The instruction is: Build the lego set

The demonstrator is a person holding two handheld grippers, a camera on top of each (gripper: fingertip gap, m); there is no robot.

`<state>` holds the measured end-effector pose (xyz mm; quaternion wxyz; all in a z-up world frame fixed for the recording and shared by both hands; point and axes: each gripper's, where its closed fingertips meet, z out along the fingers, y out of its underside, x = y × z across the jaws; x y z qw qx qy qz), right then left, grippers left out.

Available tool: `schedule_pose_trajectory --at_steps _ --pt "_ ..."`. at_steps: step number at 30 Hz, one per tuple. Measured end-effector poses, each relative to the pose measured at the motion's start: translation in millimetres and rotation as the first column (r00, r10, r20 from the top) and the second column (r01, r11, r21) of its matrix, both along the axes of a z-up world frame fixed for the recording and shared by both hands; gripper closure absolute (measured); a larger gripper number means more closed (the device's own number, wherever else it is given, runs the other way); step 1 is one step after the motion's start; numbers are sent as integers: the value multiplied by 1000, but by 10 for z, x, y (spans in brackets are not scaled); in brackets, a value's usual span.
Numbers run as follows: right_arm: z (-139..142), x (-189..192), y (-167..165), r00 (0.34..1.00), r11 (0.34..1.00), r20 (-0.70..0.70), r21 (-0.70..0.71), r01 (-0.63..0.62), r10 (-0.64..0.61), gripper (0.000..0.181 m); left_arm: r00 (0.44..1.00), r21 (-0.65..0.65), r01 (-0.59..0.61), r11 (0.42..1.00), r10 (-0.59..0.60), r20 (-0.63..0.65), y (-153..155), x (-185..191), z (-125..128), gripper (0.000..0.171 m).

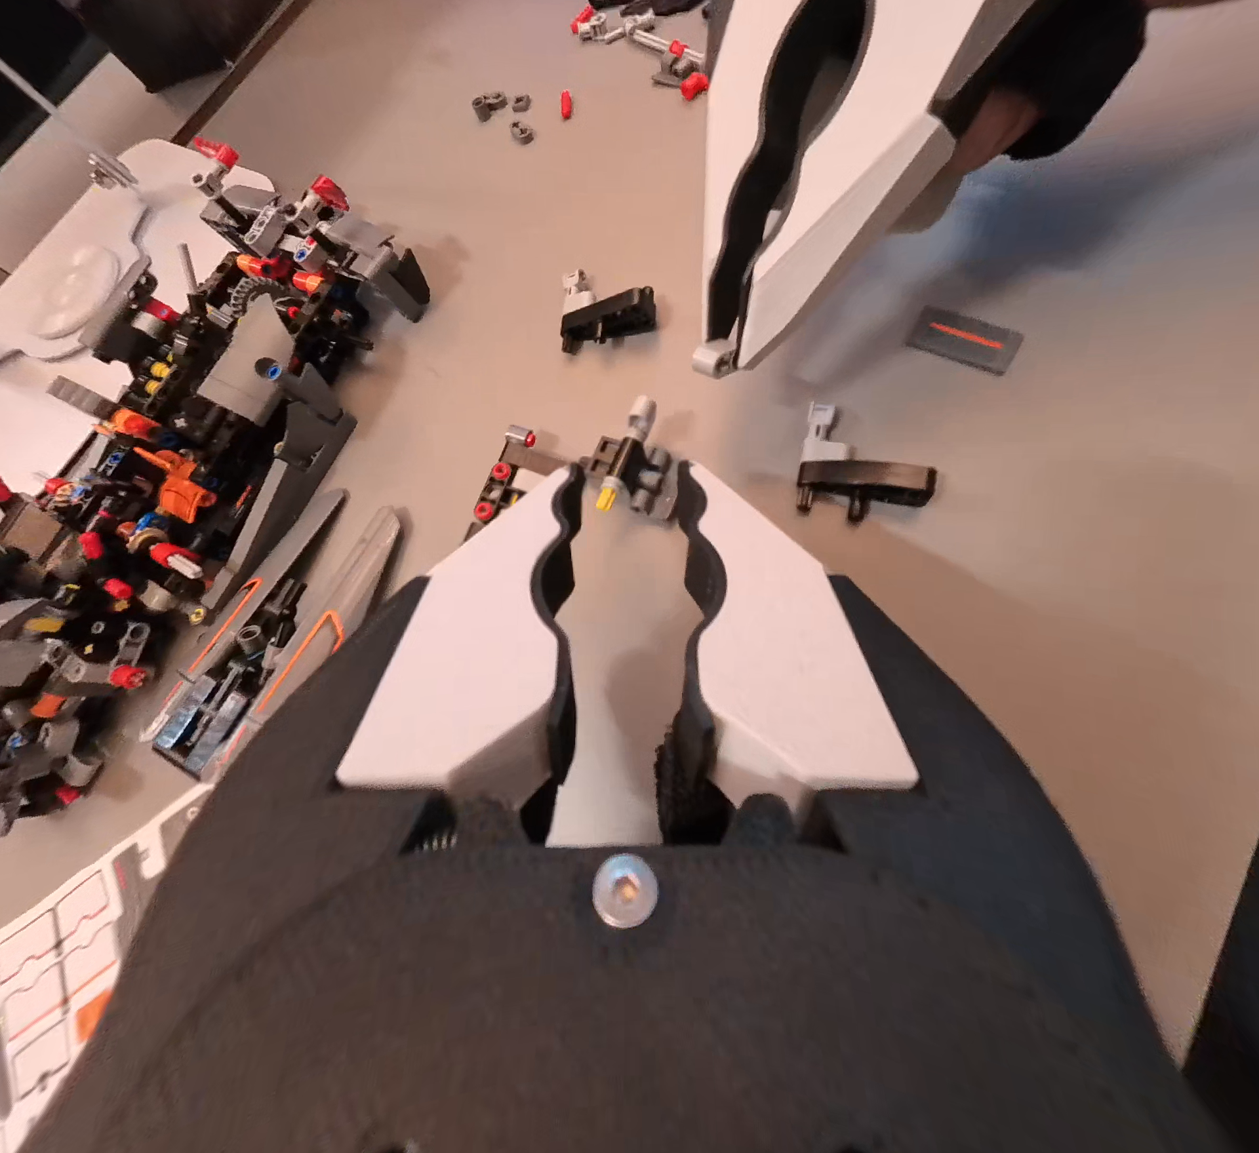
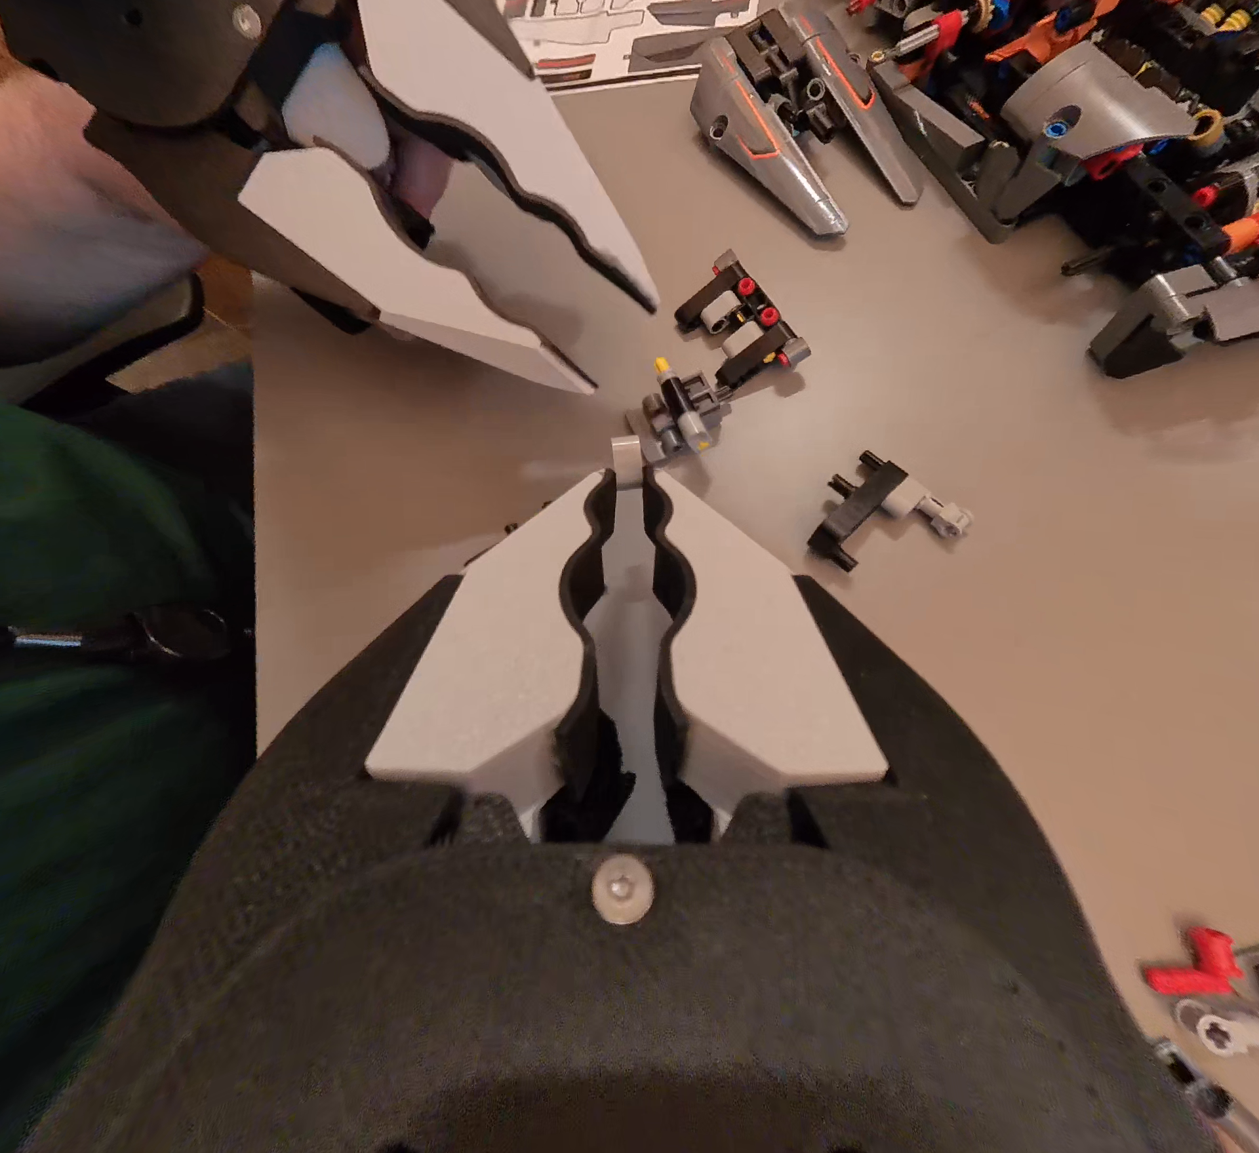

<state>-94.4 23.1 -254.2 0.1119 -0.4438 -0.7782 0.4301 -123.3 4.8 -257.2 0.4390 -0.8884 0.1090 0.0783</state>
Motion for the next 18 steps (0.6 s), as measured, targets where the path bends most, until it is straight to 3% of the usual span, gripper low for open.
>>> schedule_pose_trajectory --at_steps 2,5,12,15,18 --pt "-41 -4 -2 1000 999 7 36 -4 4 176 1000 -6 -13 1000 13 -11 -35 -80 -24 144" --pt "-77 11 -13 1000 999 19 43 -5 4 176 998 -18 60 998 -61 -30 -21 -52 -65 137" --pt "-153 30 -3 999 998 39 59 13 -15 176 997 -144 75 987 -79 -22 7 -29 -345 141" --pt "-163 46 5 999 998 39 58 11 -13 176 997 -137 70 988 -68 22 -12 92 -318 142" --pt "-175 65 33 999 998 40 58 11 -13 176 985 -79 143 987 -134 113 -12 396 -233 148"
